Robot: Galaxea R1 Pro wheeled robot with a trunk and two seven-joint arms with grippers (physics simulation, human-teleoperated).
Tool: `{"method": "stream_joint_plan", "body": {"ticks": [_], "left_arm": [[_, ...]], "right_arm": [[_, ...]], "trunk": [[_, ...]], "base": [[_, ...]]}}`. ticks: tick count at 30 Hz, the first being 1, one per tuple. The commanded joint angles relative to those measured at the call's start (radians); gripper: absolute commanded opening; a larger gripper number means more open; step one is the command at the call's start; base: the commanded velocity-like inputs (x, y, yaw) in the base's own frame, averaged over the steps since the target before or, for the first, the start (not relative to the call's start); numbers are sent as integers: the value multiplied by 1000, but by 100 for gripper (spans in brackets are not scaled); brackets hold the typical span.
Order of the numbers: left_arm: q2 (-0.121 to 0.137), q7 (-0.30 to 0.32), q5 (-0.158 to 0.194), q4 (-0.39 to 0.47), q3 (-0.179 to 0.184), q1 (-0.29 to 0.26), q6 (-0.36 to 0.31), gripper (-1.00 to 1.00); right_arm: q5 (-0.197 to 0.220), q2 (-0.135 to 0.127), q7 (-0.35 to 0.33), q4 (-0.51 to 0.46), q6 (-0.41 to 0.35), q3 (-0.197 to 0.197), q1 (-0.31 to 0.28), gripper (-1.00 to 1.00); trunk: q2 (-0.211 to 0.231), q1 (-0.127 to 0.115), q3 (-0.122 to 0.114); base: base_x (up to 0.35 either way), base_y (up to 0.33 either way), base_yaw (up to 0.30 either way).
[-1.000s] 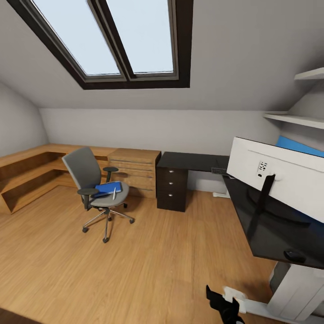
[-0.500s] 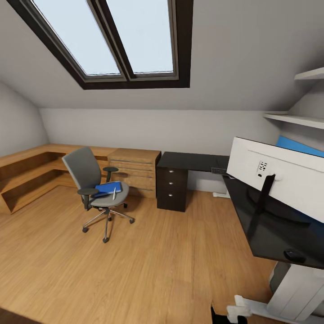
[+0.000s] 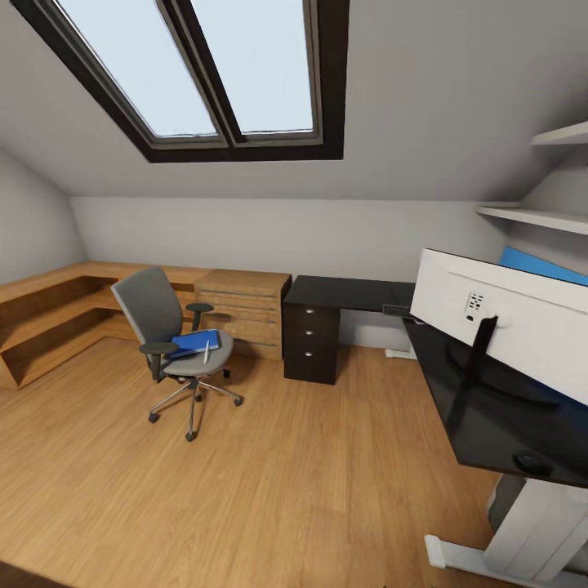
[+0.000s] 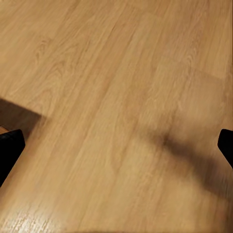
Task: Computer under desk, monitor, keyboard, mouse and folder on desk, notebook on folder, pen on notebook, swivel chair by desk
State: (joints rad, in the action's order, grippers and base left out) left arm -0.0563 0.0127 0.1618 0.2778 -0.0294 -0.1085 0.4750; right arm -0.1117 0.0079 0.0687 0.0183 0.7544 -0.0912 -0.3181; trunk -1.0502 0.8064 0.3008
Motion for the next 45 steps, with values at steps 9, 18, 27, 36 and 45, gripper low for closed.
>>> {"method": "stream_joint_plan", "body": {"ticks": [9,18,27,36,45], "left_arm": [[0,1,1,0,-3,0,2,100],[0,1,1,0,-3,0,2,100],[0,1,2,0,-3,0,2,100],[0,1,2,-1,-3,0,2,100],[0,1,2,-1,-3,0,2,100]], "right_arm": [[-10,15,9,2,5,-9,0,100],[-11,18,9,2,4,-9,1,100],[-11,19,9,2,0,-8,1,100],[-11,18,9,2,0,-9,1,100],[-11,18,9,2,0,-9,1,100]], "trunk": [[-1,0,-1],[-1,0,-1],[-1,0,-1],[-1,0,-1],[-1,0,-1]], "base": [[0,0,-219],[-165,-83,-159],[-220,-192,-11],[-6,-327,-191],[87,-331,-95]]}}
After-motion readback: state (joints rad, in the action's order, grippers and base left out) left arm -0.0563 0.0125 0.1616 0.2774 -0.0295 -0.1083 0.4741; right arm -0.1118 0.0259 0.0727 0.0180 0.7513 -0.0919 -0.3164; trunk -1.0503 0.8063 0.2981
